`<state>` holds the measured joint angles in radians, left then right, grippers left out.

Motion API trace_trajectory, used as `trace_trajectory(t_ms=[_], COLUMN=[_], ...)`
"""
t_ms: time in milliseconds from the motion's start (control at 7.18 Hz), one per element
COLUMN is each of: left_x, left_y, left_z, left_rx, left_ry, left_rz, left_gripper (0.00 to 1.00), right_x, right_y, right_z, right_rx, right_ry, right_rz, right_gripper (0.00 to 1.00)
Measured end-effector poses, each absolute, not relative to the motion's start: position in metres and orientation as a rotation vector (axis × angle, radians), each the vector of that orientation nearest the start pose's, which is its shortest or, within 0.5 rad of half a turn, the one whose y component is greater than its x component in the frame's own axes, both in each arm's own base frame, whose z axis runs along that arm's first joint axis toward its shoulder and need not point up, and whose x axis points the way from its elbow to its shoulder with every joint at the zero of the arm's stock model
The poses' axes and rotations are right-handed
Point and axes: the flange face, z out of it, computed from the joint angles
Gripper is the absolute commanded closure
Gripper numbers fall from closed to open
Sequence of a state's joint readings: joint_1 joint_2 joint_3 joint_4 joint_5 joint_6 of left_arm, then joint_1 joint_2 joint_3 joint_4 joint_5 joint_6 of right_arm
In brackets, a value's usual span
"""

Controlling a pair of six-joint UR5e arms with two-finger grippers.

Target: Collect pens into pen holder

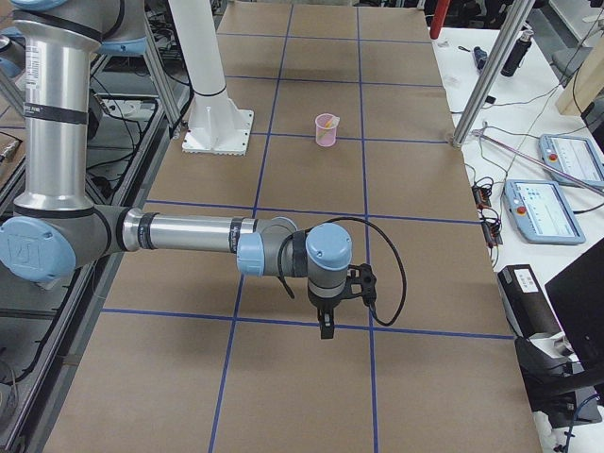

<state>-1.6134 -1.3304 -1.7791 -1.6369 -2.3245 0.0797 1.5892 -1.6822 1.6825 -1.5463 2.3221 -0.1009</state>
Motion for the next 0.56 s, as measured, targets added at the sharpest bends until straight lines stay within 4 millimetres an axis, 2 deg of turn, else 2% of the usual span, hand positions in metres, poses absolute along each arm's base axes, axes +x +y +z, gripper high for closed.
trace_trajectory(t_ms=[557], left_x=[-0.0842], left_y=[-0.3880], left_z=[0.6580], left_rx=[0.088], left_ry=[0.755], left_rz=[0.051], left_gripper=[0.00], right_x=[0.0743], right_y=[-0.4362], right_z=[0.6546], right_rx=[0.070], right_ry=[-0.741], right_rz=[-0.088], right_gripper=[0.00])
